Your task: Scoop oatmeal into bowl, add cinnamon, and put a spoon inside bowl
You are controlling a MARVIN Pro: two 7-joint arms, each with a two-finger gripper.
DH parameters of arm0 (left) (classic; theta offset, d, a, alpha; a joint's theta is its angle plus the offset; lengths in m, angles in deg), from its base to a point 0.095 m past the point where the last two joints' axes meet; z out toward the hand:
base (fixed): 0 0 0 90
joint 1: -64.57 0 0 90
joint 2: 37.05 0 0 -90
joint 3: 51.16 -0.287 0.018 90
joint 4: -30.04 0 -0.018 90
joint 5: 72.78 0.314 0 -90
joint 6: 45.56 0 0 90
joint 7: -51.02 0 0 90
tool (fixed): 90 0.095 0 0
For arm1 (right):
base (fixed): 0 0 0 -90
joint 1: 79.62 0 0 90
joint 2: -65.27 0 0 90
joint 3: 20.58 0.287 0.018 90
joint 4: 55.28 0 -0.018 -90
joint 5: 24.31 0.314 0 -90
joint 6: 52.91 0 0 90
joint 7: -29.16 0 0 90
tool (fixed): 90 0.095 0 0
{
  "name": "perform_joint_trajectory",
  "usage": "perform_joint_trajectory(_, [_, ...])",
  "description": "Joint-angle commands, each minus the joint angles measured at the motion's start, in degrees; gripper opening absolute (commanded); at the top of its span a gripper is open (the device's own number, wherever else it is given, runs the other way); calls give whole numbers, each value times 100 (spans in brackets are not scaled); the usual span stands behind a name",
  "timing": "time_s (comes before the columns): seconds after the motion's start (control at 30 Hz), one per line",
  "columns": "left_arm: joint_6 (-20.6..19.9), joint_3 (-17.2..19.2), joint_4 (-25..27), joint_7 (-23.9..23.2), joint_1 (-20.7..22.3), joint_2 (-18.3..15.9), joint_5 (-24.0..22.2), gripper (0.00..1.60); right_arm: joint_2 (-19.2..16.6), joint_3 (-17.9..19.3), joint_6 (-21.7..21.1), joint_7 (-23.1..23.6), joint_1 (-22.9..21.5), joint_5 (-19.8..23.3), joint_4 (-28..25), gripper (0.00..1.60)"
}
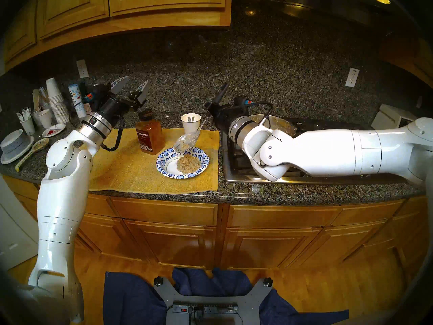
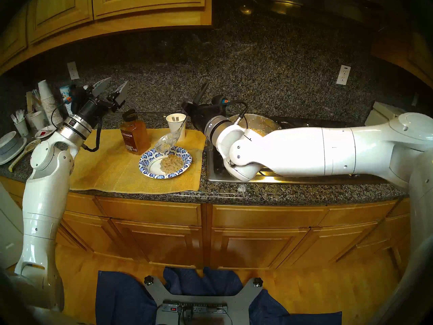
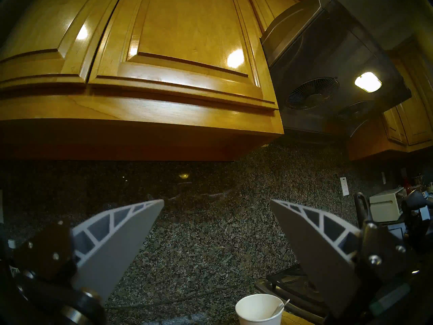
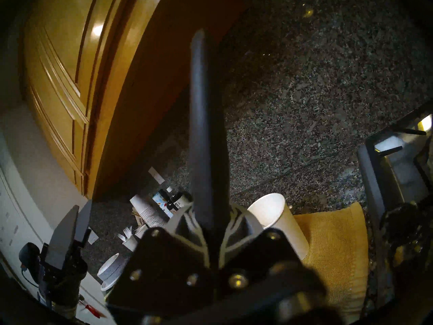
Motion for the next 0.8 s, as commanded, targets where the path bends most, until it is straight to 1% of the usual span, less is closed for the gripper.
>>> perform_joint_trajectory(0.0, [54,36,134,-4,177,-8,-38,160,-503,472,86,136,-388,213,-13,0])
perform_joint_trajectory(0.07, [54,36,134,-4,176,-8,-38,160,-562,483,79,147,-415,229,-10,0])
perform_joint_trajectory(0.1, [54,36,133,-4,176,-9,-38,160,-649,550,81,163,-418,332,-27,0])
perform_joint_trajectory(0.27, [53,35,133,-4,173,-11,-37,160,-991,640,76,186,-547,456,-43,0])
perform_joint_trajectory(0.3, [52,35,133,-3,172,-12,-37,160,-1151,680,73,191,-591,518,-47,0])
perform_joint_trajectory(0.4, [52,35,133,-3,172,-12,-37,160,-1230,687,118,184,-642,572,7,0])
perform_joint_trajectory(0.43, [52,35,133,-3,172,-13,-37,160,-1344,699,101,185,-668,585,-14,0])
perform_joint_trajectory(0.47, [52,34,133,-3,172,-13,-37,160,-1359,688,122,186,-691,608,18,0])
perform_joint_trajectory(0.6, [51,34,134,-2,172,-13,-38,160,-1626,665,128,188,-768,675,-10,0])
perform_joint_trajectory(0.63, [52,34,134,-2,173,-13,-38,160,-1787,660,80,188,-783,661,-74,0])
perform_joint_trajectory(0.67, [52,34,134,-2,173,-13,-38,160,-1679,613,174,171,-808,710,41,0])
perform_joint_trajectory(0.73, [53,34,134,-2,173,-13,-39,160,-1916,591,110,184,-838,698,-35,0])
perform_joint_trajectory(0.77, [53,34,134,-2,173,-14,-39,160,-1917,565,171,169,-857,728,15,0])
